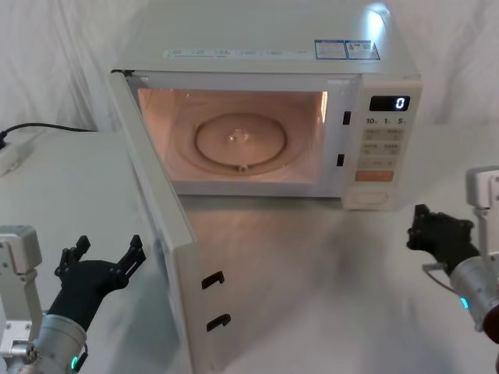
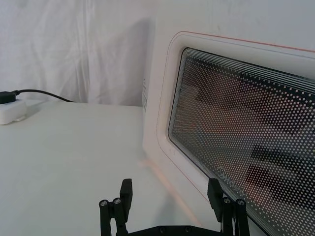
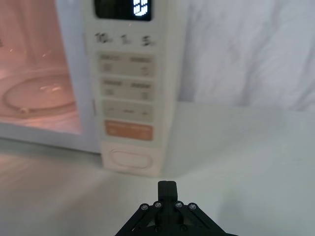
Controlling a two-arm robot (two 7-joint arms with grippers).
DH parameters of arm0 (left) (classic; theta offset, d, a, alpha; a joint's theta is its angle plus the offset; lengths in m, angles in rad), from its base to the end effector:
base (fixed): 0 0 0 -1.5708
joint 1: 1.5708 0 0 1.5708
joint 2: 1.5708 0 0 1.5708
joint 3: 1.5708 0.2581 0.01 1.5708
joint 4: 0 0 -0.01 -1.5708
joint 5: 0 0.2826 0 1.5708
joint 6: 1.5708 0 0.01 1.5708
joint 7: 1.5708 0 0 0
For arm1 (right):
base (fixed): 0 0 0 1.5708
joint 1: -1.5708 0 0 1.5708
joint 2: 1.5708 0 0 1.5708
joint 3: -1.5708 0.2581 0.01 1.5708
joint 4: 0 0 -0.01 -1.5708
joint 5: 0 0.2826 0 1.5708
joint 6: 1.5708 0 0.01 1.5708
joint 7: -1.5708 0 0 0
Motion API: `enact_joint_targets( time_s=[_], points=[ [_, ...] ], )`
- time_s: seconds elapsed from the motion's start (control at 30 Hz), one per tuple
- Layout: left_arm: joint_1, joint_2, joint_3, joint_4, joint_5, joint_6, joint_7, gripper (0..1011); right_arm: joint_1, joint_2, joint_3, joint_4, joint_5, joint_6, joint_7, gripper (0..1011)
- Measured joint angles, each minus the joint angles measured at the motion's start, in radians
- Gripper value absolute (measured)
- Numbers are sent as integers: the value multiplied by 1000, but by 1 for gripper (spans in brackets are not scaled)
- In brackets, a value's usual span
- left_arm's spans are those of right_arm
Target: Press the button to open the microwave door with one hand; close the microwave door with the other hand.
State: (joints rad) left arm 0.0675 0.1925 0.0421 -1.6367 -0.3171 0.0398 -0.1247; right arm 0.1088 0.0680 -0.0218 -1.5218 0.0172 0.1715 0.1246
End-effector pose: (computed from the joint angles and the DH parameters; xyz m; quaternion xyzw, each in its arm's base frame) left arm 0.2850 0.0350 -0.2669 -0.0296 0.0621 0.6390 0.7661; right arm 0.3305 -0.0127 -0.2495 -0.0573 0.0245 -0.6558 0.7524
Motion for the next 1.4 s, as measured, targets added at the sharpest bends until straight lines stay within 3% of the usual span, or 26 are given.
enact_joint_targets(
  time_s=[0.3,0.67,1.03,1.13,1.37,1.4],
  points=[
    [0,0,0,0,0,0,0,1001,12,22,57,38,43,-64,-16,0],
    [0,0,0,0,0,0,0,1001,39,36,92,91,71,-98,-30,18],
    [0,0,0,0,0,0,0,1001,48,38,111,122,89,-121,-36,306],
    [0,0,0,0,0,0,0,1001,47,37,112,127,91,-130,-37,447],
    [0,0,0,0,0,0,0,1001,46,37,113,132,94,-139,-38,619],
    [0,0,0,0,0,0,0,1001,46,37,113,133,94,-139,-38,690]
  ],
)
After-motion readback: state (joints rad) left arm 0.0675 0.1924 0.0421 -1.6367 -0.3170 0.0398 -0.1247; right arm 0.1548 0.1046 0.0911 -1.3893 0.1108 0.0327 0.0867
